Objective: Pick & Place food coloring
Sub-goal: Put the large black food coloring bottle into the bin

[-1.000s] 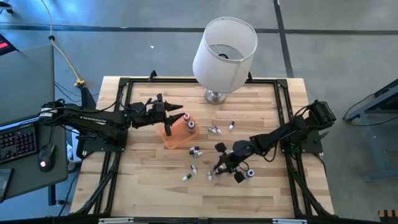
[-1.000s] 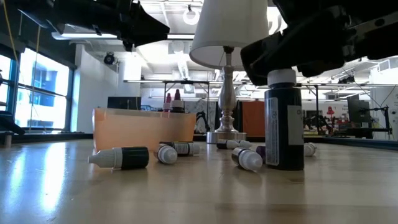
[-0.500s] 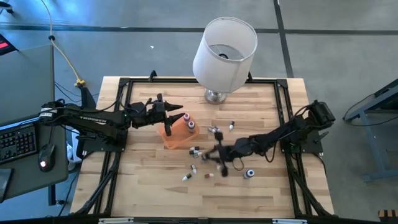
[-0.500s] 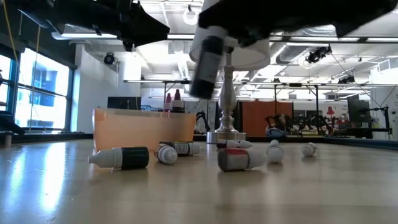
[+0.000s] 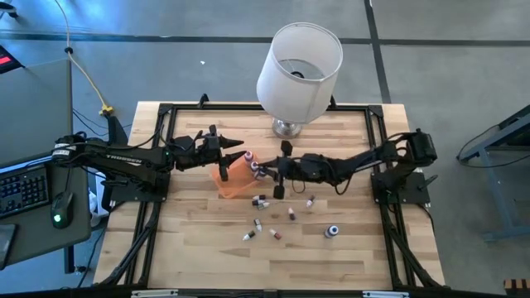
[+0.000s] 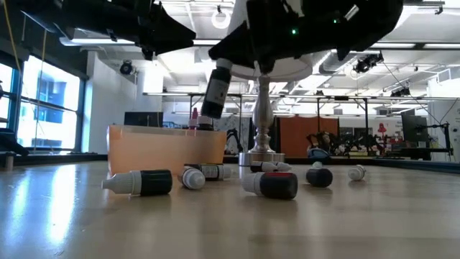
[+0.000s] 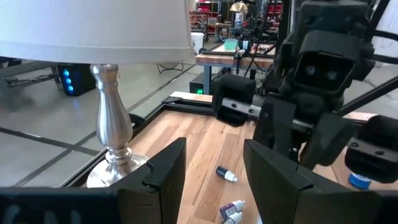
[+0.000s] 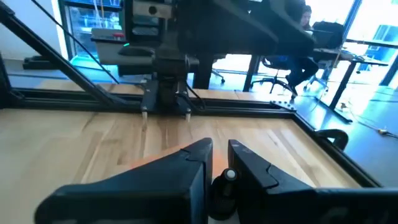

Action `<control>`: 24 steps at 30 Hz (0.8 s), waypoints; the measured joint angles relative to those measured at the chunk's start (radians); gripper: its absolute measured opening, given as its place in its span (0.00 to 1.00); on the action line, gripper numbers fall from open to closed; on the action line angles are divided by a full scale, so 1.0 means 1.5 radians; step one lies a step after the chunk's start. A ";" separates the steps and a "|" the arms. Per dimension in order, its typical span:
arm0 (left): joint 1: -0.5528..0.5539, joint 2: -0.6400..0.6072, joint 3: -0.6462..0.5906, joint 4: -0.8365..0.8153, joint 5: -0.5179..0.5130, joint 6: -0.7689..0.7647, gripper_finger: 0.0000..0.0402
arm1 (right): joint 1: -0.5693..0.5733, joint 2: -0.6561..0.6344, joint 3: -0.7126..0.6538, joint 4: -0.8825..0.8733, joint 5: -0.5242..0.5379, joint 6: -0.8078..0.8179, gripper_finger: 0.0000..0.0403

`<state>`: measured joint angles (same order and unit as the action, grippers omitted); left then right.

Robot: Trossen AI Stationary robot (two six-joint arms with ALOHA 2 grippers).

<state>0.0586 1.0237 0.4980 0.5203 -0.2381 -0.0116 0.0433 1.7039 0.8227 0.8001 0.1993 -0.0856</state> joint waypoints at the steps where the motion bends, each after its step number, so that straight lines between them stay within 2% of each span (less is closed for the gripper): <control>1: 0.000 0.000 0.000 0.000 -0.002 0.000 0.40 | -0.005 0.003 0.000 -0.001 -0.003 0.001 0.09; 12: 0.000 0.000 0.000 0.000 -0.005 0.001 0.40 | -0.047 0.054 0.001 0.002 -0.028 0.055 0.10; 20: 0.000 0.000 0.000 0.001 -0.005 0.002 0.40 | -0.048 0.072 0.001 0.001 -0.027 0.037 0.08; 24: 0.000 0.000 0.000 0.001 -0.005 0.002 0.40 | -0.048 0.072 0.001 -0.025 -0.010 0.007 0.16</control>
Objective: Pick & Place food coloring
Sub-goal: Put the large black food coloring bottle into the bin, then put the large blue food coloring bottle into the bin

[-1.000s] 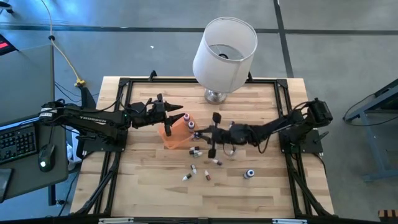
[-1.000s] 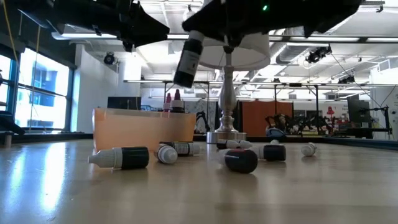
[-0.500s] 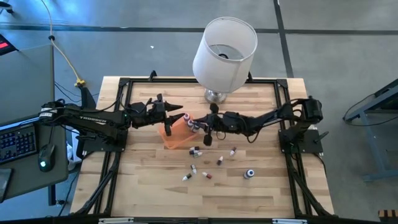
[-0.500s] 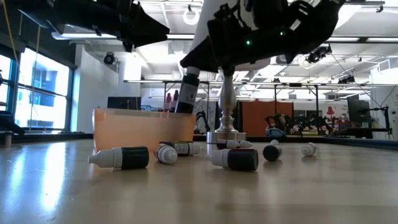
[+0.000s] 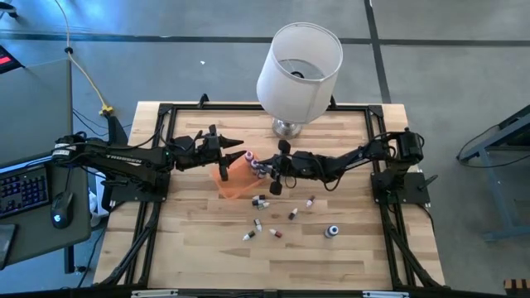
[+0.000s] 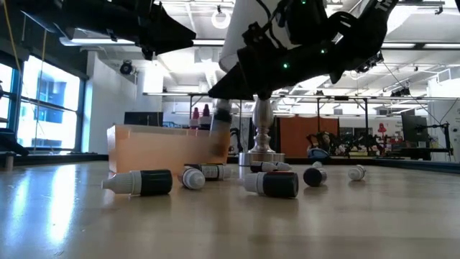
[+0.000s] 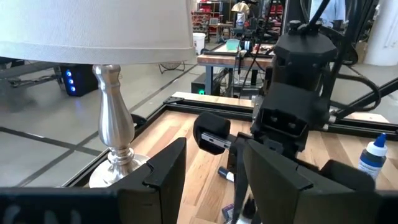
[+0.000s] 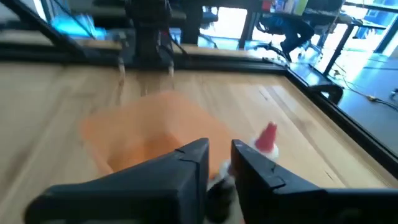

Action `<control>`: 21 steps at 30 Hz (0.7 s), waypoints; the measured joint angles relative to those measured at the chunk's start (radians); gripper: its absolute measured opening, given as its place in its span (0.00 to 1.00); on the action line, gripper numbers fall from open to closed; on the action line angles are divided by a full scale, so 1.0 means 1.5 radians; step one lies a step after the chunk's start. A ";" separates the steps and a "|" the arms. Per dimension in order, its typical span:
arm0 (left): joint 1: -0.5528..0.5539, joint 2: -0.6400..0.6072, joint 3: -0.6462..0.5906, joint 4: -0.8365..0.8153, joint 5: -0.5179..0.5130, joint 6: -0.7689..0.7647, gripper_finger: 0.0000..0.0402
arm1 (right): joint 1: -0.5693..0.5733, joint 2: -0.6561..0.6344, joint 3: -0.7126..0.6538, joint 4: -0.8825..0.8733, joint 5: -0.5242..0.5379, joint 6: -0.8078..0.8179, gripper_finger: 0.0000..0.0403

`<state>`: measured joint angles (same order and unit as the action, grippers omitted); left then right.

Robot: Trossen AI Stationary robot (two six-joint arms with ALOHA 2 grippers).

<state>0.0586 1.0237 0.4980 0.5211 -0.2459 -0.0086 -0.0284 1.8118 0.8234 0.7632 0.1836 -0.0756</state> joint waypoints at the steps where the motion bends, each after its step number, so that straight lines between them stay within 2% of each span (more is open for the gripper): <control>1: 0.000 0.000 0.000 0.000 0.000 0.000 0.40 | 0.000 0.000 0.000 -0.010 0.004 -0.006 0.18; 8: 0.000 0.000 0.000 0.000 0.000 0.000 0.40 | 0.000 0.000 0.000 -0.034 0.006 -0.010 0.28; 15: 0.000 0.000 0.000 0.000 -0.001 -0.001 0.40 | 0.003 -0.006 0.000 0.039 0.024 -0.043 0.30; 21: 0.000 0.000 0.000 -0.011 -0.001 -0.002 0.40 | 0.047 -0.096 0.000 -0.002 0.000 -0.058 0.31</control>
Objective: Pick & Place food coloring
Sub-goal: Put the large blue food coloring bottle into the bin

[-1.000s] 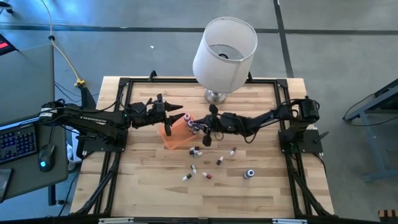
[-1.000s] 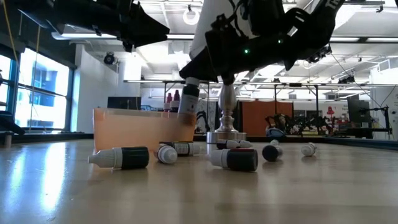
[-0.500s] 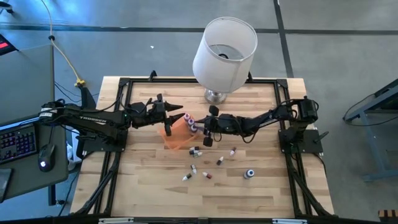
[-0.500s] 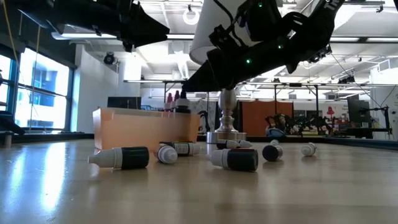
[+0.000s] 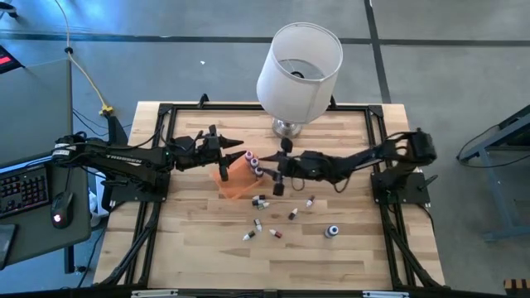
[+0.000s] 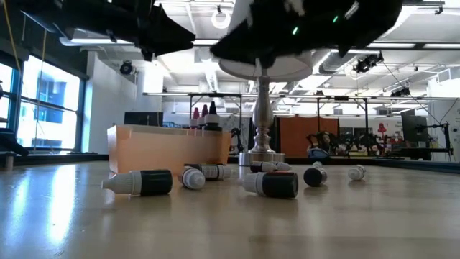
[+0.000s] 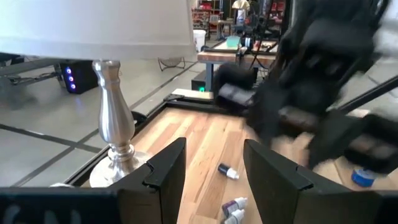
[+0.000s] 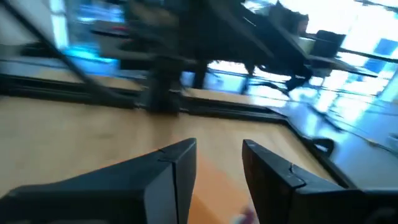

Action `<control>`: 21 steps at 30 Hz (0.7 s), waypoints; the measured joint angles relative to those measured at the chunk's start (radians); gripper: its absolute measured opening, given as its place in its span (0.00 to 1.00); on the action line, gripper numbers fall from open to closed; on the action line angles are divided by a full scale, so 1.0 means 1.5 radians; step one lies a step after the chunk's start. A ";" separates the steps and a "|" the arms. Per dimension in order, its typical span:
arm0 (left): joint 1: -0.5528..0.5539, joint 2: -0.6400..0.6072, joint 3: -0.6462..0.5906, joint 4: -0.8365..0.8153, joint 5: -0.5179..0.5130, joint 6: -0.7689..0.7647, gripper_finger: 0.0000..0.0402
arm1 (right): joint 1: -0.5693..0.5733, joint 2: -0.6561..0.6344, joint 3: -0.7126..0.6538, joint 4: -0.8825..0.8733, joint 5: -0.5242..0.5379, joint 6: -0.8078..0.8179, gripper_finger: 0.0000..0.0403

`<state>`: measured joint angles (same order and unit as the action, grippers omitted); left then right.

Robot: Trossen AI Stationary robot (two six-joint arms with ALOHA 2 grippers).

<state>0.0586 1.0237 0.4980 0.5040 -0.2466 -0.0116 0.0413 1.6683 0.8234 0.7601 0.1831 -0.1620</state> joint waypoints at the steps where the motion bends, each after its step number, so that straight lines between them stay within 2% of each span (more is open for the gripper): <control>1: 0.000 0.000 0.000 -0.006 0.000 0.000 0.40 | 0.012 -0.021 0.000 -0.021 -0.023 -0.001 0.31; 4: 0.000 0.000 0.000 -0.021 0.000 -0.001 0.40 | 0.051 -0.096 0.000 -0.117 -0.131 0.002 0.31; 8: 0.000 0.000 0.000 -0.024 0.013 -0.001 0.40 | 0.104 -0.186 0.001 -0.301 -0.293 0.017 0.30; 10: 0.000 0.000 0.000 -0.024 0.021 -0.002 0.40 | 0.135 -0.221 -0.001 -0.378 -0.344 0.021 0.30; 12: 0.000 0.000 0.000 -0.024 0.022 -0.012 0.40 | 0.170 -0.247 -0.002 -0.441 -0.351 0.021 0.29; 18: 0.000 0.000 0.000 -0.021 0.023 -0.047 0.40 | 0.269 -0.285 -0.002 -0.560 -0.241 0.055 0.28; 21: 0.000 0.000 0.000 -0.021 0.024 -0.069 0.40 | 0.310 -0.285 -0.002 -0.640 -0.228 0.056 0.28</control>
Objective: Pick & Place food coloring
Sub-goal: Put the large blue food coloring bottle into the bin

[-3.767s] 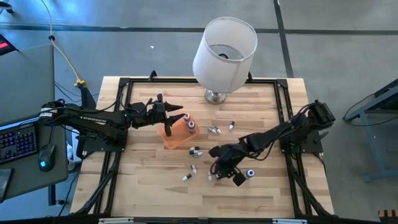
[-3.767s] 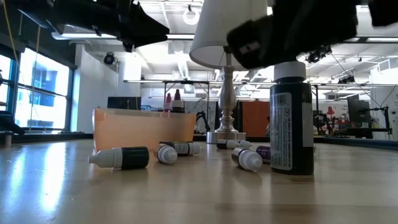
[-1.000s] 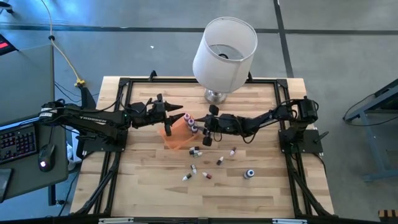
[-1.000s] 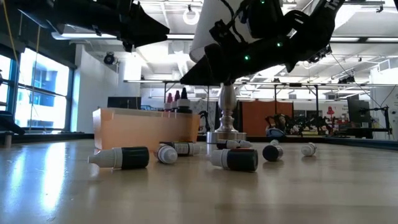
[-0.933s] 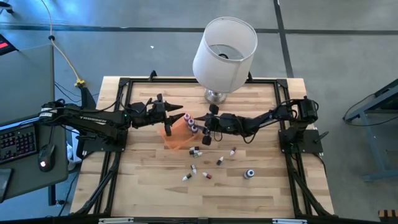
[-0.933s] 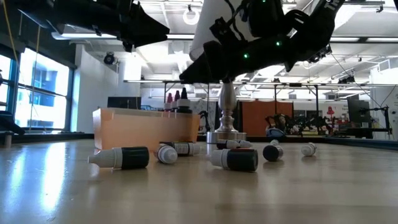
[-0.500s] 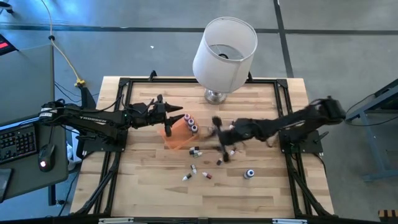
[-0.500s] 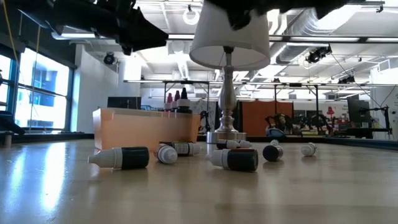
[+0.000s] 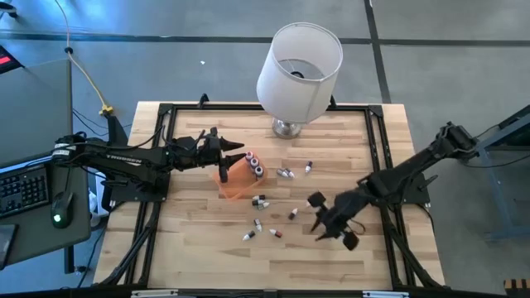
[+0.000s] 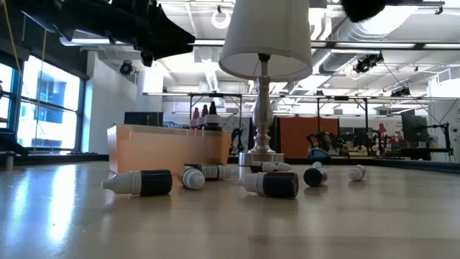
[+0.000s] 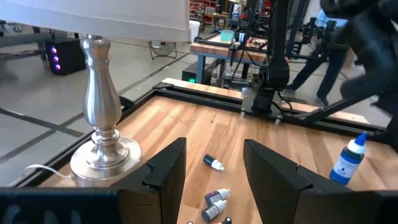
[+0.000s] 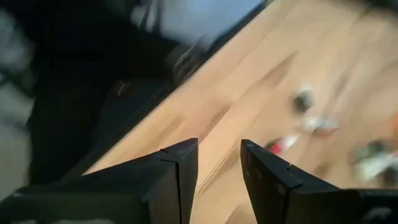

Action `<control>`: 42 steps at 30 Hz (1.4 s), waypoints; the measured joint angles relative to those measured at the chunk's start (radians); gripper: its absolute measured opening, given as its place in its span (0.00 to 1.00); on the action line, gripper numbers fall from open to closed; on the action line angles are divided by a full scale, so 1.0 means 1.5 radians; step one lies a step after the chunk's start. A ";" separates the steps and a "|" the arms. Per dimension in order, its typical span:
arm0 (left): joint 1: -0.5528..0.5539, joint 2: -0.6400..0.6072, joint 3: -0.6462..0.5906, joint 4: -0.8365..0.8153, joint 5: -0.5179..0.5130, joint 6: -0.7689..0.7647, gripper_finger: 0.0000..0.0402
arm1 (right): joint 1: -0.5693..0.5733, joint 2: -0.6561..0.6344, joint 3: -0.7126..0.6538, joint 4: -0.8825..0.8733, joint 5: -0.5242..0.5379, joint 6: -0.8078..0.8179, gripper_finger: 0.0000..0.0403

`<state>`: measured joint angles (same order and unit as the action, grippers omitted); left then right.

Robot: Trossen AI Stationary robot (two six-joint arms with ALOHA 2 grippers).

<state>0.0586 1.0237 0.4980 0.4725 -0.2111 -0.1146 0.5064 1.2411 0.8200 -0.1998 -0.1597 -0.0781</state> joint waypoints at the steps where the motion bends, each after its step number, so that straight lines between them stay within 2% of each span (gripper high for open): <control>1: 0.000 0.000 0.000 0.001 0.000 -0.005 0.40 | 0.012 0.001 0.000 -0.026 -0.006 -0.006 0.28; 4: 0.000 0.000 0.000 0.003 -0.003 -0.016 0.40 | 0.039 0.002 0.000 -0.067 -0.003 -0.035 0.27; 10: 0.000 0.000 0.000 0.025 -0.005 -0.035 0.40 | 0.046 0.001 -0.005 -0.055 0.008 -0.026 0.26; 14: 0.000 0.000 0.000 0.030 -0.004 -0.035 0.40 | 0.041 -0.014 -0.086 0.058 0.015 -0.001 0.27; 21: 0.000 0.000 0.000 0.033 -0.004 -0.034 0.40 | 0.029 -0.105 -0.253 0.237 0.153 0.102 0.26; 25: 0.000 0.000 0.000 0.033 -0.005 -0.034 0.40 | 0.032 -0.164 -0.335 0.350 0.131 0.128 0.26; 29: 0.000 0.000 0.000 0.033 -0.005 -0.034 0.40 | 0.050 -0.197 -0.393 0.469 0.117 0.106 0.26; 36: 0.000 0.000 0.000 0.033 -0.005 -0.035 0.40 | 0.077 -0.175 -0.446 0.513 0.172 0.128 0.26; 42: 0.000 0.000 0.000 0.033 -0.006 -0.051 0.40 | 0.092 -0.120 -0.458 0.583 0.167 0.117 0.26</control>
<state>0.0584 1.0235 0.4980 0.5219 -0.2199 -0.1913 0.6445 1.0614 0.1332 0.6748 0.0911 0.0968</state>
